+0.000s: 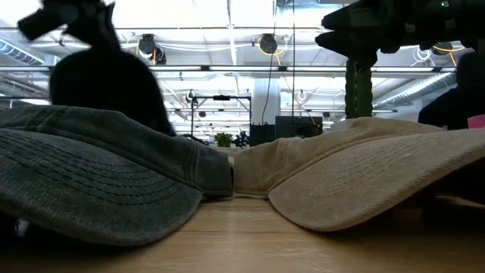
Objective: Pick & Place hat
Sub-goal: Put the middle left black cap into the red bin
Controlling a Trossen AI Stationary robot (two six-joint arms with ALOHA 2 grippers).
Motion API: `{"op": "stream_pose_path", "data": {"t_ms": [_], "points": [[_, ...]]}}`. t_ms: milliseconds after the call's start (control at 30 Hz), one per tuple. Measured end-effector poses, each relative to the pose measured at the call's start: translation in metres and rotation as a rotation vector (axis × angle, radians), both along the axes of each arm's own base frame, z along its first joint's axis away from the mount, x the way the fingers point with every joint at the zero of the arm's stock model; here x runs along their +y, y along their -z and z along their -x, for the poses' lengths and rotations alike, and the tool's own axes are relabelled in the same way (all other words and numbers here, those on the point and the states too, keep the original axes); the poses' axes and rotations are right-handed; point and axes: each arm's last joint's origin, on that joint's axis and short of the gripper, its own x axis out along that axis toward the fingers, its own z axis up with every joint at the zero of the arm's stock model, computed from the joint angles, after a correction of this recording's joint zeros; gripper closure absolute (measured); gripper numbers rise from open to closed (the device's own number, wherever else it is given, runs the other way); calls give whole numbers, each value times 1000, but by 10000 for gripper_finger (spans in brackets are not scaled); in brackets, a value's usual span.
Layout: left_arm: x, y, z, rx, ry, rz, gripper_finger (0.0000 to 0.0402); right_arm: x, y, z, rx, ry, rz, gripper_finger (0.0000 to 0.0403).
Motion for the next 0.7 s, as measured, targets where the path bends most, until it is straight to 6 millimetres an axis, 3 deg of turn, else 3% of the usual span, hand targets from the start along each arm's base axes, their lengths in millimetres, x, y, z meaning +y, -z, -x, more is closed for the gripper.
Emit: {"op": "stream_pose_path", "data": {"t_ms": [200, 400, 533, 700], "points": [[-6, -30, -23, -149, 86, -15, 377, 1, -12, 1, -114, 0, 25, 232], [-8, -41, -50, -251, 197, 14, 390, 15, -26, -1, -134, -35, 146, 239], [-1, -45, -61, -306, 189, 20, 379, 36, -43, -14, -58, 14, 258, 249], [7, -50, -73, -358, 207, 71, 390, 58, -56, -48, 66, 145, 416, 252]]}}
